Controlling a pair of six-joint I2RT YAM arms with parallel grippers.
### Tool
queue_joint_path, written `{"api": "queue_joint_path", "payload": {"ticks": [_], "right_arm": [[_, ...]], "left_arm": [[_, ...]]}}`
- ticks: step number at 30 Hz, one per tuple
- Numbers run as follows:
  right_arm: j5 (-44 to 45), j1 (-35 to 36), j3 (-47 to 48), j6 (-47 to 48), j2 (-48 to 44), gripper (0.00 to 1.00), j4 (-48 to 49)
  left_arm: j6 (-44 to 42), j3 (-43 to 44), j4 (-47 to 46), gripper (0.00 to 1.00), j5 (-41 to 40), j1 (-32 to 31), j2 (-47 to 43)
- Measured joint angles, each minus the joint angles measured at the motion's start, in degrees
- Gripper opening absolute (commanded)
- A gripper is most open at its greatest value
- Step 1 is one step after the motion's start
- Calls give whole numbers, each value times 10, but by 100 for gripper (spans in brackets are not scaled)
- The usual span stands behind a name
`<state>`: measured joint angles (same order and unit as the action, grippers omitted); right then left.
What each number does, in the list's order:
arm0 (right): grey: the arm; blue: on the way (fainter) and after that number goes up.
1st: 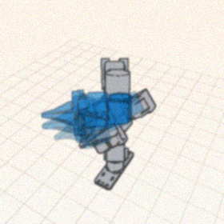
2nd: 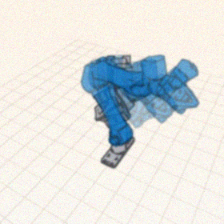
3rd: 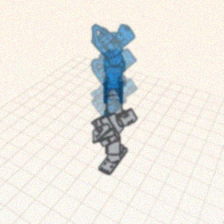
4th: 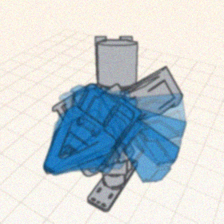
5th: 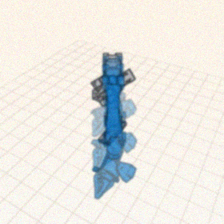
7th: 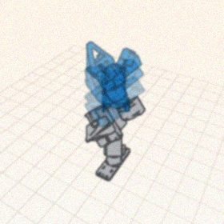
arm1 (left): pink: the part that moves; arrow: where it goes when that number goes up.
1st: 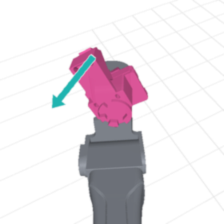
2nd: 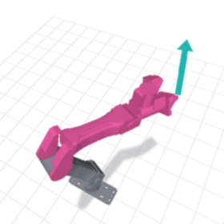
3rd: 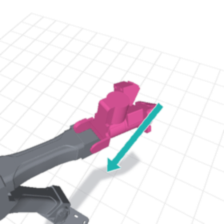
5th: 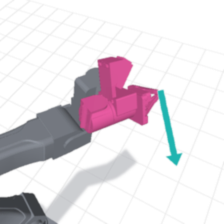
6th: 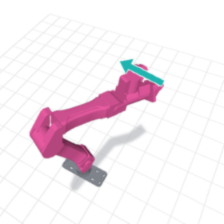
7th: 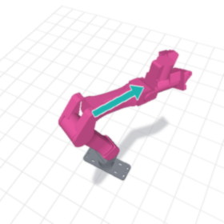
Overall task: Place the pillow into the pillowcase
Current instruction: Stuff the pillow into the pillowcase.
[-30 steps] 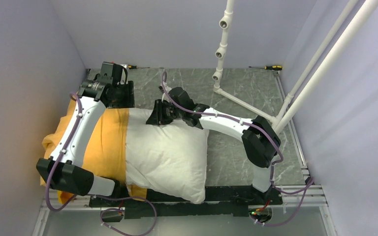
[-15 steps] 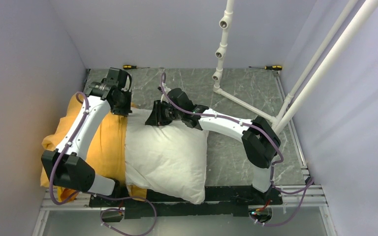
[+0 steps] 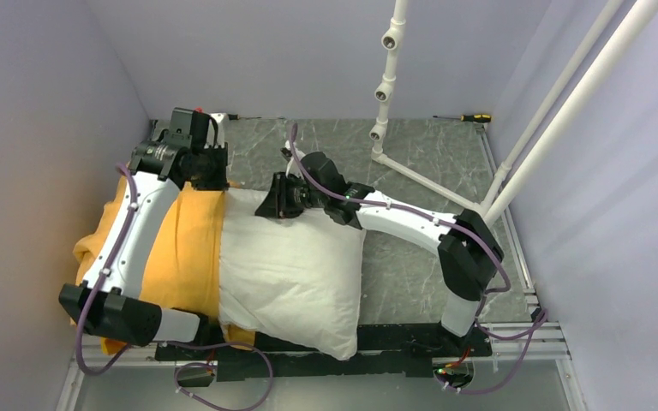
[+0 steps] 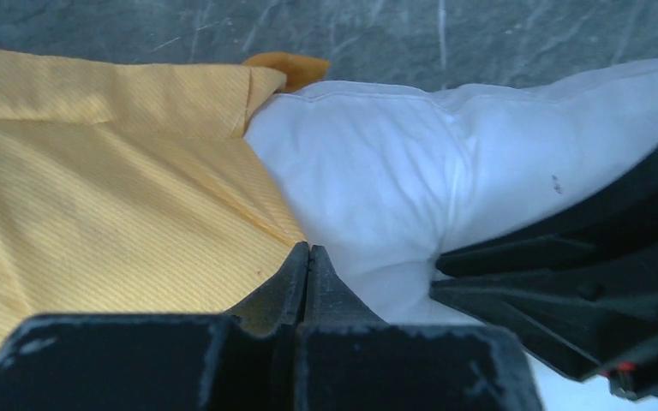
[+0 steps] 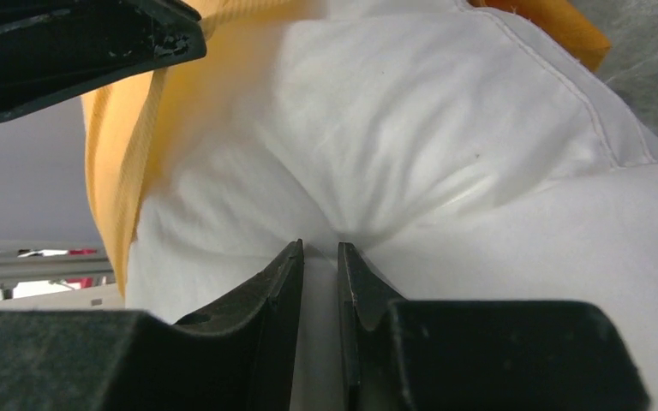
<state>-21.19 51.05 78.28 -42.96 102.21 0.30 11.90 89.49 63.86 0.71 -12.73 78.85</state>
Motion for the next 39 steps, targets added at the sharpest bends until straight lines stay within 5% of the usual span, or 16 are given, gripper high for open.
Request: {"api": "queue_joint_path", "payload": {"ticks": [7, 18, 22, 24, 25, 28, 29, 32, 39], "right_arm": [[-40, 0, -48, -51, -23, 20, 77], [-104, -4, -151, -191, -16, 6, 322], [-85, -8, -188, -221, -16, 10, 399], [-76, -10, -213, -236, -19, 22, 430], [-73, -11, -221, -240, -22, 28, 436], [-58, -14, -241, -232, -55, 41, 415], [-53, -15, -243, -224, -72, 45, 395], [-39, -15, -244, -199, -122, 50, 345], [-17, -16, -244, -166, -151, 56, 275]], "left_arm": [[31, -1, -5, 0, 69, -26, -42], [119, 66, -50, 0, 104, -254, -11], [154, 89, -100, 0, 136, -316, -16], [167, 89, -107, 0, 123, -318, -24], [169, 89, -104, 3, 113, -317, -27], [161, 90, -72, 61, 46, -315, -36], [154, 90, -56, 70, 21, -315, -38], [138, 90, -7, 79, -54, -312, -43], [82, 7, 19, 76, -115, -226, -75]]}}
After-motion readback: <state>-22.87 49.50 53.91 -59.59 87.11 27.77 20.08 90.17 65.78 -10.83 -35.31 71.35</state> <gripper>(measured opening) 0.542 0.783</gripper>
